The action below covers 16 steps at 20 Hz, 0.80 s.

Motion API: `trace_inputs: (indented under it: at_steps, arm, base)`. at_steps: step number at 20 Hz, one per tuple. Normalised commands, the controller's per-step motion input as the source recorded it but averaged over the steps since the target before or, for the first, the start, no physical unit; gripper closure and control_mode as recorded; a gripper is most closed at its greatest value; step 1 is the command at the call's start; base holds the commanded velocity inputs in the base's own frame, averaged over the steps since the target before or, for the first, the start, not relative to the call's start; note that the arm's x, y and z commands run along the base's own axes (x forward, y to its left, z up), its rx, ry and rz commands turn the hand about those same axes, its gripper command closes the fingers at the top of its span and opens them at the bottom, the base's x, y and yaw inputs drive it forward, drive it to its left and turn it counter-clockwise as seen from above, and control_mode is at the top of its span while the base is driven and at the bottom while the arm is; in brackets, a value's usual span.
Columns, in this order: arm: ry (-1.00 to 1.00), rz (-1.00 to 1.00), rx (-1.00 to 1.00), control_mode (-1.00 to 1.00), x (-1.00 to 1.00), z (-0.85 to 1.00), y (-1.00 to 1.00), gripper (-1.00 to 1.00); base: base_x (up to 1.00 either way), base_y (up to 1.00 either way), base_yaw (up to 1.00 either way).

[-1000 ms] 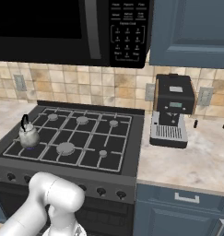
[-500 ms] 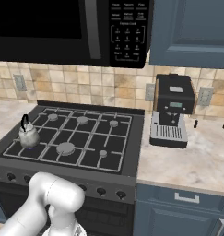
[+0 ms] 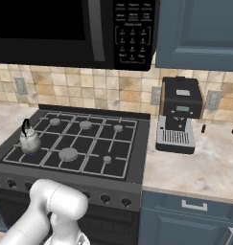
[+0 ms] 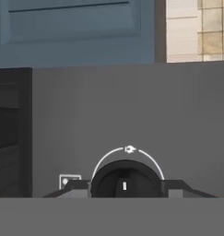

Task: Lower the heat of the kettle.

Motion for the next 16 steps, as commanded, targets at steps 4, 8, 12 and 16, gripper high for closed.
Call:
trace_inputs:
  at_steps: [4,8,12,16]
  arm:
    - [-0.11,0.00,0.25,-1.00,-0.03,0.00,-0.01,1.00]
    - [-0.14,0.00,0.30,-1.00,-0.05,0.00,0.00,1.00]
    - [-0.14,0.00,0.35,-1.00,-0.04,0.00,0.00,1.00]
    - [-0.11,-0.03,0.42,-1.00,-0.01,0.02,0.00,1.00]
  base:
    - [0.00,0.00,0.00]
    - [0.00,0.00,0.00]
    - [0.00,0.00,0.00]
    - [0.00,0.00,0.00]
